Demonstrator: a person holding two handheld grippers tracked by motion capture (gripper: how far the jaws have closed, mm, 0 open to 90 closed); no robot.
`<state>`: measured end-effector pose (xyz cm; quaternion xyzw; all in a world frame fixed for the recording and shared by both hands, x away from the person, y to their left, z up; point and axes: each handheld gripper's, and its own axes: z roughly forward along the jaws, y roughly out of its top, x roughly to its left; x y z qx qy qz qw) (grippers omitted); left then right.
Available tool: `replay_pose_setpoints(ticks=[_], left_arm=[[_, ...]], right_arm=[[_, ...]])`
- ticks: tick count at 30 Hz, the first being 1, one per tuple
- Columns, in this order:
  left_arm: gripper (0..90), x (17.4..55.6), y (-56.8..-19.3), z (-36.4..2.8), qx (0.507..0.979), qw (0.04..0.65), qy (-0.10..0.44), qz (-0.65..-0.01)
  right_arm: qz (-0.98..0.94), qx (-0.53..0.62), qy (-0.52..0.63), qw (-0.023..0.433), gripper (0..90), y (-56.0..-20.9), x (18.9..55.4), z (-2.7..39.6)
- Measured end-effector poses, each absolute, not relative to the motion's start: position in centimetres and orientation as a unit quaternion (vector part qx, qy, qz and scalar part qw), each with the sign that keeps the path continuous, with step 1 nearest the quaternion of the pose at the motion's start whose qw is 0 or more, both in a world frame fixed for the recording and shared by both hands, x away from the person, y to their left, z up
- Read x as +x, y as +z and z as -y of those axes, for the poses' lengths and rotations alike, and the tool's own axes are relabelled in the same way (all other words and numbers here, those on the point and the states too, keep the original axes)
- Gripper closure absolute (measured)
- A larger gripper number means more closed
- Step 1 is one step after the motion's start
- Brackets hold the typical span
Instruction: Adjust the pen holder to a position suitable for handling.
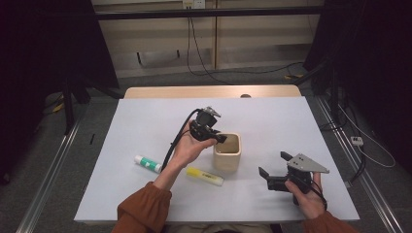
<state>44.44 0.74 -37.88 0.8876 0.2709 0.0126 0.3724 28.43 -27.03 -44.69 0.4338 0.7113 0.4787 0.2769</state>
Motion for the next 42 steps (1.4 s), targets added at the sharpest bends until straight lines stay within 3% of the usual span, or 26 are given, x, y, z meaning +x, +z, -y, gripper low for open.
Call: replay_pose_setpoints(ticks=[14,21,27,30,35,42], left_arm=[[71.0,44.5,-37.9,-0.7,0.89,0.37,0.013,-0.265],[53.0,44.4,-38.0,-1.2,0.884,0.393,0.003,-0.254],[29.9,44.2,-37.1,-1.8,0.872,0.42,0.016,-0.251],[10.6,44.1,-36.9,-2.0,0.87,0.414,0.028,-0.266],[4.8,44.2,-36.2,-3.7,0.853,0.436,0.047,-0.281],[5.0,43.7,-34.9,-6.5,0.837,0.46,0.08,-0.284]], right_arm=[[-0.712,0.434,0.479,0.275,3.2,-44.7,28.4,27.0],[-0.712,0.434,0.479,0.275,3.2,-44.7,28.5,27.0],[-0.709,0.438,0.482,0.271,3.1,-44.7,28.6,26.9],[-0.713,0.433,0.479,0.273,3.2,-44.7,28.7,26.6],[-0.713,0.433,0.479,0.271,3.2,-44.8,28.8,26.6],[-0.713,0.434,0.477,0.275,3.1,-44.8,28.5,26.8]])
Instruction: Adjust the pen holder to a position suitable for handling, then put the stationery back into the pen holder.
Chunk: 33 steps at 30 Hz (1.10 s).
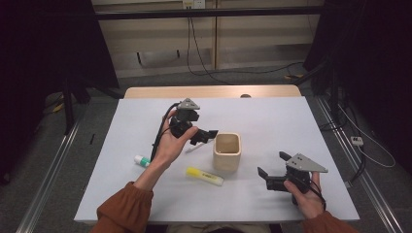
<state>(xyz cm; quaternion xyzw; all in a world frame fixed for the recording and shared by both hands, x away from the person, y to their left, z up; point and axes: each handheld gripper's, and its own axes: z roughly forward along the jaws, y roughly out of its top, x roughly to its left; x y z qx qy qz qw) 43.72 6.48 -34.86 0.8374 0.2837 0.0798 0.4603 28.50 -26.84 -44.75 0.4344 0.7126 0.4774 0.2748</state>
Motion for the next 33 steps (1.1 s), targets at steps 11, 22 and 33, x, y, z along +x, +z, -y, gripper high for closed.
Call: replay_pose_setpoints(ticks=[11,22,33], left_arm=[[5.0,41.7,-34.7,-9.8,0.831,0.46,0.123,-0.289],[5.0,40.9,-34.6,-13.3,0.81,0.479,0.144,-0.306],[6.0,40.9,-34.9,-15.6,0.806,0.484,0.147,-0.308]], right_arm=[[-0.714,0.432,0.477,0.276,3.2,-44.7,28.4,26.8],[-0.715,0.431,0.476,0.277,3.1,-44.7,28.4,26.8],[-0.714,0.428,0.48,0.275,3.2,-44.6,28.3,26.8]])
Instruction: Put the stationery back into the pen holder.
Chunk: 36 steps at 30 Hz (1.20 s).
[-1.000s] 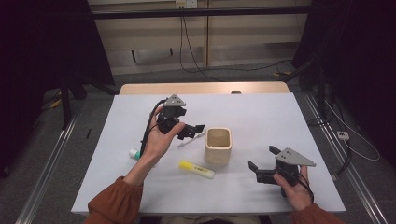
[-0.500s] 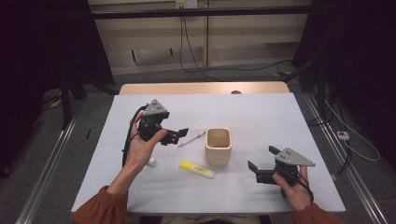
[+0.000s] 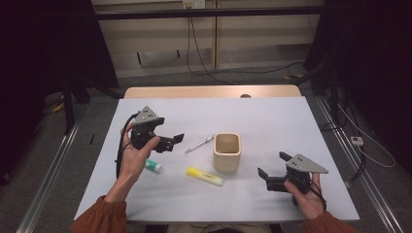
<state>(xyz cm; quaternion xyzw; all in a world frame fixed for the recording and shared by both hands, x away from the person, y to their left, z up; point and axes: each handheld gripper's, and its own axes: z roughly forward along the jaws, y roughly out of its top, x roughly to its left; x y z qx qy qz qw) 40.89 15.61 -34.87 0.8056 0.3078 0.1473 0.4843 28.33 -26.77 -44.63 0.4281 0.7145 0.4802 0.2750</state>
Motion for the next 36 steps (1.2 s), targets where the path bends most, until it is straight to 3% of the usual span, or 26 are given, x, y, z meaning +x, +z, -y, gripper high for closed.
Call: replay_pose_setpoints(ticks=[15,23,27,30,34,36], left_arm=[[7.9,41.7,-34.2,-18.8,0.788,0.491,0.165,-0.333],[8.9,42.4,-34.5,-20.3,0.792,0.492,0.141,-0.334],[9.9,42.2,-34.0,-20.5,0.806,0.473,0.155,-0.321],[10.0,42.5,-33.8,-21.1,0.807,0.499,0.095,-0.3],[10.0,42.4,-33.5,-21.6,0.846,0.436,0.123,-0.282],[10.0,42.2,-33.5,-21.9,0.862,0.421,0.112,-0.259]], right_arm=[[-0.714,0.432,0.478,0.274,3.2,-44.7,28.5,26.7],[-0.717,0.429,0.477,0.274,3.3,-44.7,28.4,26.7],[-0.716,0.43,0.476,0.274,3.2,-44.6,28.4,26.7],[-0.717,0.429,0.476,0.274,3.2,-44.6,28.4,26.7],[-0.722,0.425,0.474,0.271,3.2,-44.7,28.6,26.7],[-0.723,0.424,0.474,0.271,3.2,-44.7,28.6,26.7]])
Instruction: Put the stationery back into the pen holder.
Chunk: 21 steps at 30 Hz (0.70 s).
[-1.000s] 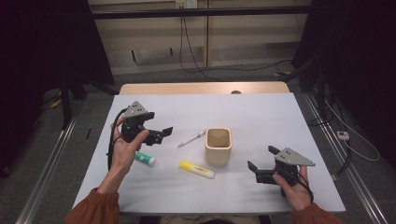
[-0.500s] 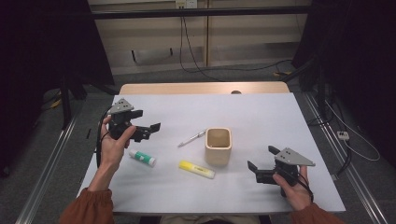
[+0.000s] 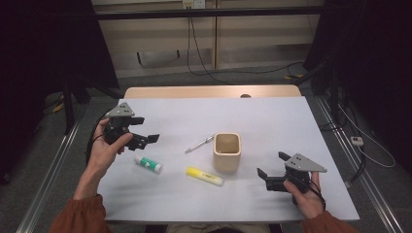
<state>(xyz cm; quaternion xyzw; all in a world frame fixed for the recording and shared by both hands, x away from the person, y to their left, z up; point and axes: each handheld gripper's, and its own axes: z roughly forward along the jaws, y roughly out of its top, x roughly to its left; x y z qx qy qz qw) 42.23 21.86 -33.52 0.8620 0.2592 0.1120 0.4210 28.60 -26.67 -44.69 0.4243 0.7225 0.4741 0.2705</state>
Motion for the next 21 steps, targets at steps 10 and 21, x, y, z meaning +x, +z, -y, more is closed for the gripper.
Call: replay_pose_setpoints(ticks=[10,21], left_arm=[[11.5,42.0,-34.4,-23.9,0.9,0.365,0.104,-0.215],[10.7,42.6,-37.0,-24.7,0.924,0.324,0.075,-0.191]], right_arm=[[-0.729,0.416,0.473,0.268,3.4,-44.7,28.5,26.4],[-0.729,0.418,0.472,0.268,3.4,-44.8,28.6,26.5]])
